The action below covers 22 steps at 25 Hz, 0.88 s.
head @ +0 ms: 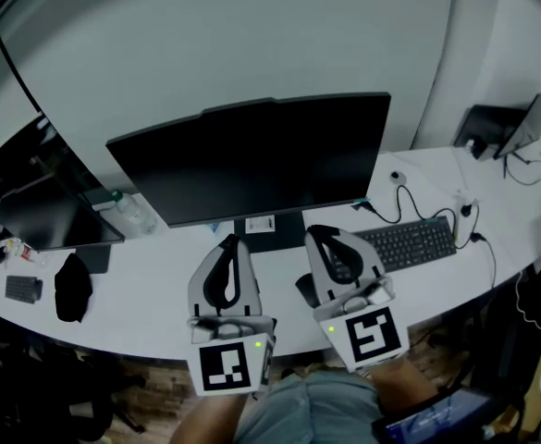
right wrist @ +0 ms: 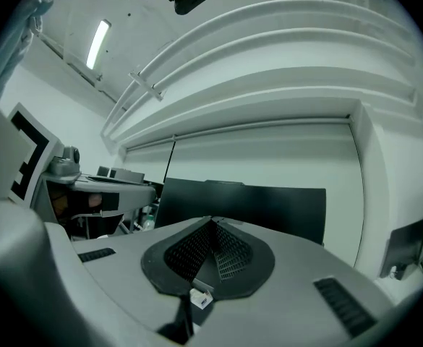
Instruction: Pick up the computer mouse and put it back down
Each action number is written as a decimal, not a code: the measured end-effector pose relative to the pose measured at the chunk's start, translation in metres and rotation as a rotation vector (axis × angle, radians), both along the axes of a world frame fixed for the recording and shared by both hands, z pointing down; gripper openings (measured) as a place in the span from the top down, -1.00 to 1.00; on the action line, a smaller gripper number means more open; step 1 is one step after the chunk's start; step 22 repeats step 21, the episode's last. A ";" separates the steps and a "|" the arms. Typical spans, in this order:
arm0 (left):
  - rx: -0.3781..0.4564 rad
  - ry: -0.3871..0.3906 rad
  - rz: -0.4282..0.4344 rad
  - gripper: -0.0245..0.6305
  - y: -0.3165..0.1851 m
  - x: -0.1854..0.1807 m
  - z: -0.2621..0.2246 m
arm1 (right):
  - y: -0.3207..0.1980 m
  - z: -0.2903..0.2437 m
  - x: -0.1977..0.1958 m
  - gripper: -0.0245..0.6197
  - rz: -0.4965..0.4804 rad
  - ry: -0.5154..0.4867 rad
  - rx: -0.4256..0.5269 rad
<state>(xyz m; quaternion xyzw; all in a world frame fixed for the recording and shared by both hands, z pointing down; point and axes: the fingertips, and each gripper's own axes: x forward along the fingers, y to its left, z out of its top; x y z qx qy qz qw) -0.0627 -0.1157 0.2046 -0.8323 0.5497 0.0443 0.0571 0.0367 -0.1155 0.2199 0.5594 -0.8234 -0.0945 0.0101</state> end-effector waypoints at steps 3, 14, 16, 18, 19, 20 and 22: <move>0.003 -0.006 0.000 0.90 0.000 0.000 -0.001 | 0.000 0.000 -0.001 0.88 -0.002 -0.006 0.001; -0.006 0.002 -0.003 0.90 -0.002 -0.001 0.004 | -0.001 0.004 -0.001 0.88 0.001 -0.006 -0.004; -0.007 0.003 -0.003 0.90 -0.002 -0.002 0.004 | -0.001 0.005 -0.001 0.88 0.003 -0.006 -0.009; -0.004 0.002 -0.001 0.90 -0.002 -0.002 0.004 | -0.001 0.007 -0.001 0.88 0.005 -0.003 -0.013; -0.003 0.002 0.000 0.90 -0.002 -0.001 0.004 | -0.001 0.007 -0.001 0.88 0.006 -0.001 -0.014; -0.003 0.001 0.001 0.90 -0.002 -0.001 0.005 | -0.001 0.008 -0.001 0.88 0.007 0.000 -0.015; -0.003 0.001 0.002 0.90 -0.001 -0.001 0.005 | 0.000 0.008 -0.001 0.88 0.008 0.001 -0.016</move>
